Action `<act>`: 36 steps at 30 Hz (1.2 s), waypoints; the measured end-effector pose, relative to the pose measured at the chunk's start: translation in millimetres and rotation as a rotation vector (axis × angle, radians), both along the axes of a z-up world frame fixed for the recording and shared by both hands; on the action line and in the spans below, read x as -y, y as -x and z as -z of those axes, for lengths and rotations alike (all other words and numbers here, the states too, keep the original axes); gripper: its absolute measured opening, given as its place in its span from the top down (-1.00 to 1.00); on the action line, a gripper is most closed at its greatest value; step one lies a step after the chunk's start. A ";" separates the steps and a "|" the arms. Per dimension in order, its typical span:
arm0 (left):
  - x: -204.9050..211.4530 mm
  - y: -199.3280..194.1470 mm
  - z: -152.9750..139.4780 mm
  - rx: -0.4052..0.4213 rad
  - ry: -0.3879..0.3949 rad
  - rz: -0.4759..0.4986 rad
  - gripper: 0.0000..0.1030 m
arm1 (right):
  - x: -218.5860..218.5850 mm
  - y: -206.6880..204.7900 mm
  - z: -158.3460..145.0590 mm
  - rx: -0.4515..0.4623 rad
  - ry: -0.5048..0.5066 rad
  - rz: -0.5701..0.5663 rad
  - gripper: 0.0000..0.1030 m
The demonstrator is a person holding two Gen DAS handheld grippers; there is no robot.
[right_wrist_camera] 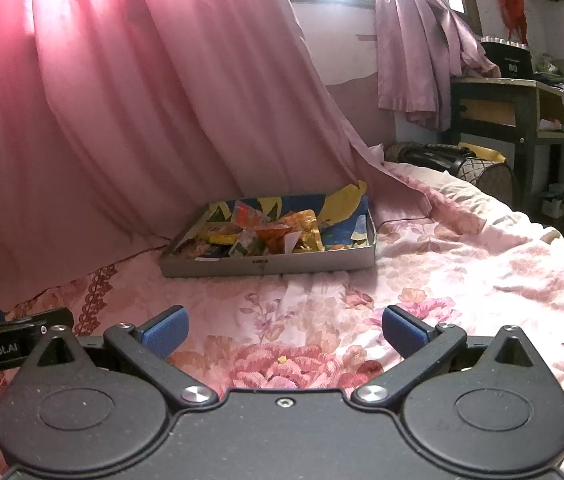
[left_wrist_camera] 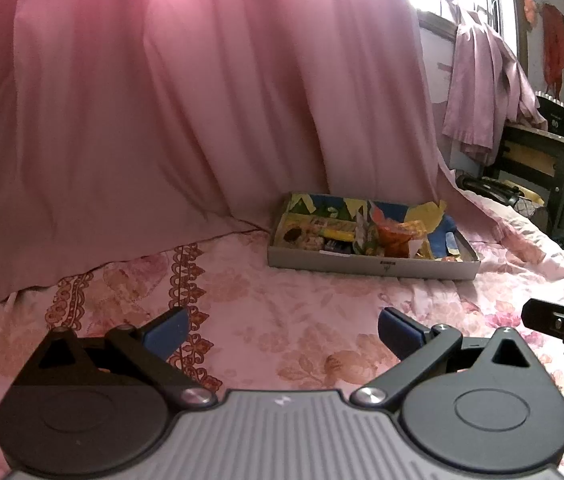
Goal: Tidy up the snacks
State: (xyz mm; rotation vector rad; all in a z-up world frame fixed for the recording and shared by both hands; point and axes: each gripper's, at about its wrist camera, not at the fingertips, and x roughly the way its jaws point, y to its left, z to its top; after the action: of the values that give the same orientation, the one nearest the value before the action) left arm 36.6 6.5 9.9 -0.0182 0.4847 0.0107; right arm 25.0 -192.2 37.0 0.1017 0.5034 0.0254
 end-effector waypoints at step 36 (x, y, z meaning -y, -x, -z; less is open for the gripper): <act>0.5 0.5 -0.1 -0.001 -0.004 0.001 -0.99 | -3.5 -1.9 4.5 -0.015 0.007 -0.004 -0.99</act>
State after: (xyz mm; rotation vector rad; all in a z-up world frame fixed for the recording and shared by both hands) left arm 36.1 6.1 10.0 -0.0143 0.4860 0.0103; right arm 26.9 -188.7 32.5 0.0944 0.5183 0.0272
